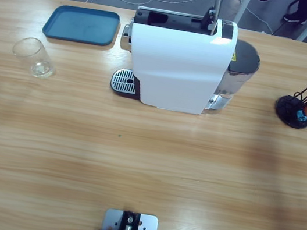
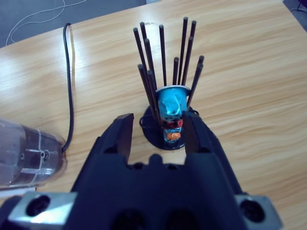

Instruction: Pour coffee

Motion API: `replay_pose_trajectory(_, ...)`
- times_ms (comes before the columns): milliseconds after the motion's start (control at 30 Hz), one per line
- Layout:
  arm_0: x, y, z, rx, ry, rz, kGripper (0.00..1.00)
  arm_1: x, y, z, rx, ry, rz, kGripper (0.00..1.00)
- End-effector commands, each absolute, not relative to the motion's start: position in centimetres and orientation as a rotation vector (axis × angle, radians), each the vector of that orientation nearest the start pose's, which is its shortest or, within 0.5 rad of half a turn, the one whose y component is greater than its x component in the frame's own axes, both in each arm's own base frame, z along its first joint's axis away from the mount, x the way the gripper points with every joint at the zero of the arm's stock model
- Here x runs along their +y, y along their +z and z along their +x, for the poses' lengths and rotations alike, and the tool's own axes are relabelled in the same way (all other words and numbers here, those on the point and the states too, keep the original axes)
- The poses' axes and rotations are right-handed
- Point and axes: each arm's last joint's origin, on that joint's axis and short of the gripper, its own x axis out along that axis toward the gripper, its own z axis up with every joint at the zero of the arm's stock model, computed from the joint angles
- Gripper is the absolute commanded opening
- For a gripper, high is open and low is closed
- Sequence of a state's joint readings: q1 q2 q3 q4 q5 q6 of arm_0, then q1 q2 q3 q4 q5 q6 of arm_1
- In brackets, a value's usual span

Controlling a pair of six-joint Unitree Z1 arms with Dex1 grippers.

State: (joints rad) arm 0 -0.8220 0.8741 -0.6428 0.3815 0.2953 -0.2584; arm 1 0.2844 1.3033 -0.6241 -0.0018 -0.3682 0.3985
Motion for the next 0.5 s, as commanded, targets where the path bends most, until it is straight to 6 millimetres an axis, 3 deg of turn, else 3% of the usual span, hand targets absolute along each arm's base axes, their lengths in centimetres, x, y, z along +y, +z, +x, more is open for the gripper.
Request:
replay_pose_trajectory(33,-5.54,30.01,7.15,0.584,-0.424,0.084,0.908,3.90,26.49,21.44,0.639,-0.246,0.143,0.366)
replay_pose_trajectory(100,-5.51,30.02,7.13,0.582,-0.424,0.084,0.908,3.73,26.37,21.50,0.643,-0.256,0.143,0.305)
replay_pose_trajectory(233,-5.45,30.01,7.08,0.581,-0.424,0.082,0.908,3.49,26.19,21.41,0.647,-0.271,0.145,0.291)
replay_pose_trajectory(267,-5.44,30.02,7.07,0.579,-0.425,0.081,0.908,3.48,26.16,21.38,0.648,-0.273,0.144,0.249)
replay_pose_trajectory(367,-5.43,30.04,7.05,0.577,-0.425,0.080,0.908,3.40,26.27,21.30,0.641,-0.280,0.143,0.000)
replay_pose_trajectory(500,-5.40,30.04,7.02,0.576,-0.425,0.079,0.908,3.28,26.48,21.09,0.631,-0.293,0.139,0.000)
